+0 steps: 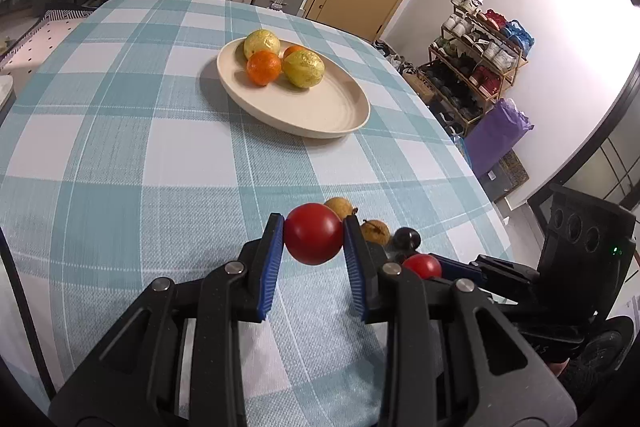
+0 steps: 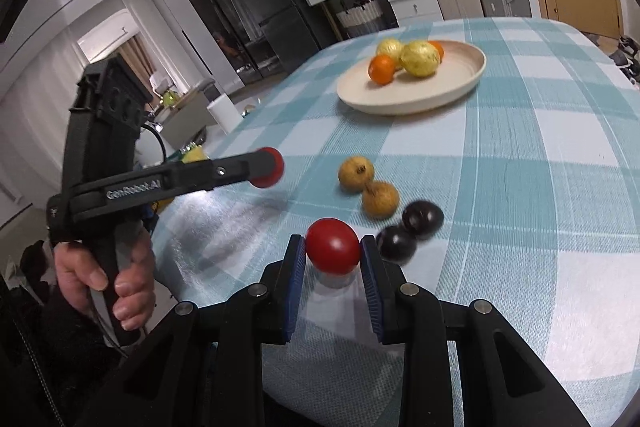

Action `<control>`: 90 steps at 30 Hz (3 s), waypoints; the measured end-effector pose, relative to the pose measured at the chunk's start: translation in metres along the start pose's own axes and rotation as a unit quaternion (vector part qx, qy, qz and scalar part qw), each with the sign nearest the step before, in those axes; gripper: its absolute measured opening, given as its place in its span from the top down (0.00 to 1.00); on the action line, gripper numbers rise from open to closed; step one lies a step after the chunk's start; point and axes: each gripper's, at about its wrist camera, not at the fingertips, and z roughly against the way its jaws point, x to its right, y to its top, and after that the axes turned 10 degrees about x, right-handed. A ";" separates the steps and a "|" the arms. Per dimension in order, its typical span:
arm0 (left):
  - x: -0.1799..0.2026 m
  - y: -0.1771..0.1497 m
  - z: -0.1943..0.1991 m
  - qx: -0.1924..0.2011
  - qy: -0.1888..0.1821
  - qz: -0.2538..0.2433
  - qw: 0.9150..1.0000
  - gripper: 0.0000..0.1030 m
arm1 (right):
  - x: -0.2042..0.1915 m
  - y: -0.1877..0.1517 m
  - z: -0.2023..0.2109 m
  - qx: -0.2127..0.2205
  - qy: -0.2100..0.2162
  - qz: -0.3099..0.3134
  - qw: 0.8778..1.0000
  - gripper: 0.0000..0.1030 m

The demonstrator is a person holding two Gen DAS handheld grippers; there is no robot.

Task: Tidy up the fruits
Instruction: 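Lift both held tomatoes off the table, then carry both tomatoes over the cream plate and open both tools, then withdraw both tools from the plate toward the plums and brown fruits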

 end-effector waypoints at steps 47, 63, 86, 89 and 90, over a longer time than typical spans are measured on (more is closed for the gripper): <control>-0.015 0.130 -0.169 -0.046 -0.019 -0.004 0.999 0.74 | 0.105 0.173 -0.103 0.034 -0.045 -0.036 0.998 0.72; -0.019 0.126 -0.198 -0.063 -0.012 0.000 0.998 0.74 | 0.138 0.184 -0.139 0.021 -0.073 -0.055 0.996 0.72; -0.009 0.129 -0.153 -0.023 0.003 -0.014 1.000 0.73 | 0.131 0.184 -0.106 0.060 -0.084 -0.056 0.993 0.43; -0.005 0.125 -0.142 -0.018 0.008 -0.018 1.000 0.69 | 0.127 0.181 -0.097 0.063 -0.084 -0.055 0.993 0.41; -0.004 0.124 -0.138 -0.016 0.010 -0.020 1.000 0.67 | 0.125 0.180 -0.094 0.064 -0.085 -0.055 0.993 0.39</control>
